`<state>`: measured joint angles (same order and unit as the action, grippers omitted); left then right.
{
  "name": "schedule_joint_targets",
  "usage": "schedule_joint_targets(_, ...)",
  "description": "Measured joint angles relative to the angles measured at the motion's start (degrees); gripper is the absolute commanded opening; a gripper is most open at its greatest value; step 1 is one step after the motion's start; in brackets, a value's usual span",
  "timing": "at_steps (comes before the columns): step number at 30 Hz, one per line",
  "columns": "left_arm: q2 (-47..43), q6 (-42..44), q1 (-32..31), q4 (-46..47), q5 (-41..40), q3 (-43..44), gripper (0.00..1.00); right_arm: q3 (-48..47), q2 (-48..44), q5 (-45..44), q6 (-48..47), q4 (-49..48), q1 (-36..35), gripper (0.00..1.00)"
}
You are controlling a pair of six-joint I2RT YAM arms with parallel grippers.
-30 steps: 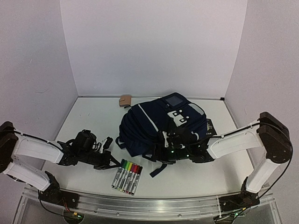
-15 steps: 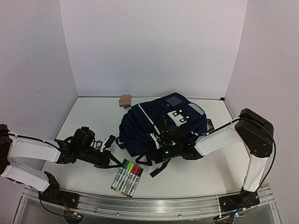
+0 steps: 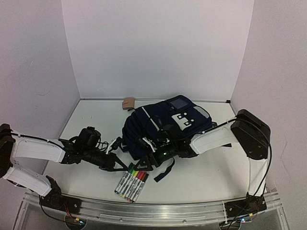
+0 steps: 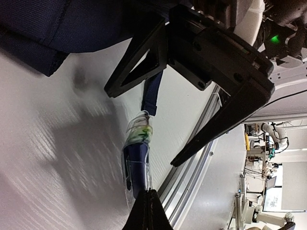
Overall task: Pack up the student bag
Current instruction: Pick up the stationery from the center of the board.
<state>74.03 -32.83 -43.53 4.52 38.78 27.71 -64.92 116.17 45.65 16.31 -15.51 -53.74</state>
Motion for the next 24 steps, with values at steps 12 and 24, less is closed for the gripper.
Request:
schedule_joint_targets(12, 2.90, 1.37, -0.02, 0.01, 2.06, 2.29, 0.00, -3.03, 3.32, 5.99, -0.99, 0.54, -0.47, 0.18)
schedule_joint_targets(24, 2.15, 0.21, -0.02, -2.02, 0.01, 2.20, 0.73, -1.55, -0.84, 7.82, 1.13, 2.04, -0.36, 0.00)
